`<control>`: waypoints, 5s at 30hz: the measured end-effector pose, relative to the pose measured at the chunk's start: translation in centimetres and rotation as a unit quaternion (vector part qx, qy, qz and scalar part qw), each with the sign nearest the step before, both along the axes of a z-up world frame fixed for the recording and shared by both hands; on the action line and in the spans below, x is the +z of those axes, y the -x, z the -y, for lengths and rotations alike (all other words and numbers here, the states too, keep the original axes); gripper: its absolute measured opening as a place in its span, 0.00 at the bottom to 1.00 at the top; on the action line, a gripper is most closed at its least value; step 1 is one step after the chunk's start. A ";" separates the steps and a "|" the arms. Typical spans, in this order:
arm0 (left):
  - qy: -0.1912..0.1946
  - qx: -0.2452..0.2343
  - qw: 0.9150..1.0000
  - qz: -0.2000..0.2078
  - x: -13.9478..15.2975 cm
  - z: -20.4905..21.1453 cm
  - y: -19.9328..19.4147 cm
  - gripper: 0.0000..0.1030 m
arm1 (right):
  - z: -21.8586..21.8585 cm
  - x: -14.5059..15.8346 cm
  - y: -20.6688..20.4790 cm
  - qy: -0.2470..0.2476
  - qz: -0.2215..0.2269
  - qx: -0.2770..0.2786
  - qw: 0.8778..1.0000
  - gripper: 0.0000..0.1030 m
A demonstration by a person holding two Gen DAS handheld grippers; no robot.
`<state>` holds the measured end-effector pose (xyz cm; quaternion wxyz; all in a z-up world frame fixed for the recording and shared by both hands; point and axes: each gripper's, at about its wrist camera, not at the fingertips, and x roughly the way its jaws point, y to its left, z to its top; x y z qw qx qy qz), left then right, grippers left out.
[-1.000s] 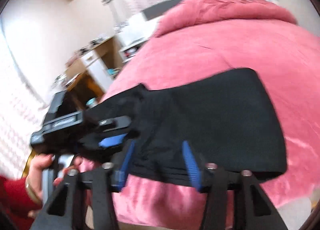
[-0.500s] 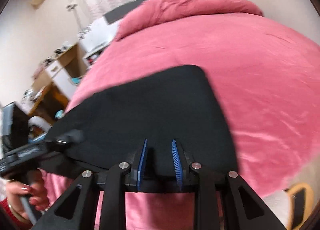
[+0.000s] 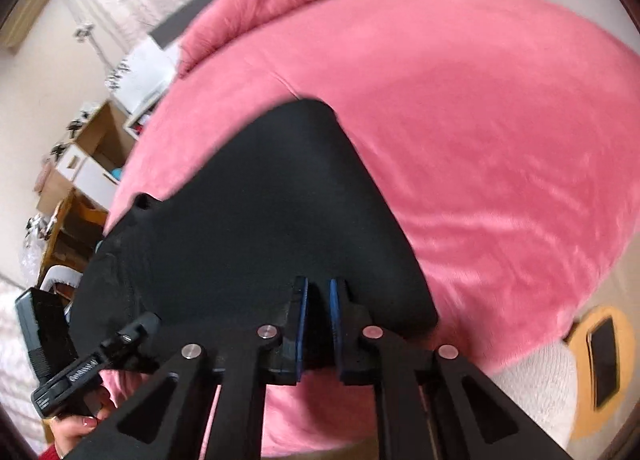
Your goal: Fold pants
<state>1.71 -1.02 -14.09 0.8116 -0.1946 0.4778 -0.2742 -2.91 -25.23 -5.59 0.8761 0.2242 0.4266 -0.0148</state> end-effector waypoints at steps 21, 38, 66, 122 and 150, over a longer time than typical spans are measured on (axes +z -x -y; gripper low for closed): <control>0.010 0.021 0.999 -0.026 0.8 -2.6 -1.0 0.27 | 2.0 -1.6 -7.5 -0.012 -0.010 -0.053 0.998 0.05; -0.055 0.253 0.966 0.008 7.2 -18.7 3.1 0.35 | -14.5 -2.8 -2.6 -0.010 -0.018 0.178 0.984 0.12; 0.086 0.365 0.917 -0.134 1.6 -22.2 6.7 0.58 | -13.0 -3.3 -2.6 -0.042 -0.028 0.163 0.985 0.12; 0.051 0.115 0.967 0.223 20.0 -10.8 2.1 0.13 | -9.8 -2.6 -1.2 -0.054 -0.032 0.139 0.988 0.34; -0.105 -0.169 0.961 0.191 13.5 14.0 0.9 0.13 | 6.2 1.5 6.0 -0.097 0.045 -0.078 0.991 0.34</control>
